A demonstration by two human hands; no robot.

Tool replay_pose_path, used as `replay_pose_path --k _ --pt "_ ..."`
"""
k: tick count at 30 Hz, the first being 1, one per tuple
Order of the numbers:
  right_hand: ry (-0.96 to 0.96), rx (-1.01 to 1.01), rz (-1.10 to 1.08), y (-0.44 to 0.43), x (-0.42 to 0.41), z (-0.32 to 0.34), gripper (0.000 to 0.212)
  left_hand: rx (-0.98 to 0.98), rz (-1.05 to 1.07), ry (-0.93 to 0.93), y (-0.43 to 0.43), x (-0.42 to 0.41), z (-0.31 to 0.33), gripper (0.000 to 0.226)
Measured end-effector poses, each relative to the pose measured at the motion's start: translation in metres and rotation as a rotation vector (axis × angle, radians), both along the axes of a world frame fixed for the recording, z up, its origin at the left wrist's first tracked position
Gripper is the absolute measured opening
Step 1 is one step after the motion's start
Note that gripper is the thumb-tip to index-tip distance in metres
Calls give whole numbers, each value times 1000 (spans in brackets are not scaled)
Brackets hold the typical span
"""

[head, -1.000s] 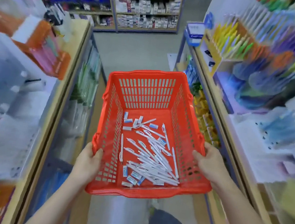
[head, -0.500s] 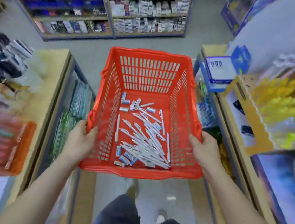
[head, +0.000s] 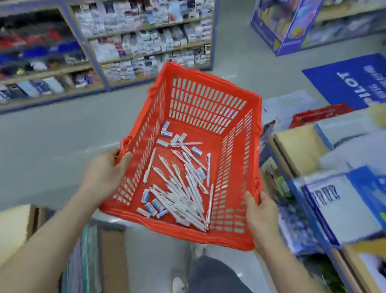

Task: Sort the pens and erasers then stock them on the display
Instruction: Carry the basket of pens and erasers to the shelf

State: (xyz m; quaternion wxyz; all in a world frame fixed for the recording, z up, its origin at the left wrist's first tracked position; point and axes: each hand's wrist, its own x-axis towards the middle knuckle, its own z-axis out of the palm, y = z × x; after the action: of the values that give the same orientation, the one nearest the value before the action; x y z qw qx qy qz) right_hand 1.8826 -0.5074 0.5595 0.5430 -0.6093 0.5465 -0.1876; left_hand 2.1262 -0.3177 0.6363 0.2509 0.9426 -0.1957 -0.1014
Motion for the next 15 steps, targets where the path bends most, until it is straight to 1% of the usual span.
replay_pose_path --k 2,4,6,8,10,15 --pt "-15 36 -79 -26 43 -8 19 63 -84 -37 -46 55 -5 29" --pt "-18 57 -171 -62 84 -17 23 95 -148 -61 -95 104 -12 25" --pt "42 57 -198 -99 120 -21 26 129 -192 -78 -142 146 -19 21" --pt "74 81 -234 -135 154 -31 27 133 -250 -79 -193 183 -23 21" --pt "53 109 -314 -165 183 -45 29 137 -311 -72 -242 215 -28 20" --pt "39 318 -632 -233 234 -58 14 116 -541 -23 -371 273 -53 19"
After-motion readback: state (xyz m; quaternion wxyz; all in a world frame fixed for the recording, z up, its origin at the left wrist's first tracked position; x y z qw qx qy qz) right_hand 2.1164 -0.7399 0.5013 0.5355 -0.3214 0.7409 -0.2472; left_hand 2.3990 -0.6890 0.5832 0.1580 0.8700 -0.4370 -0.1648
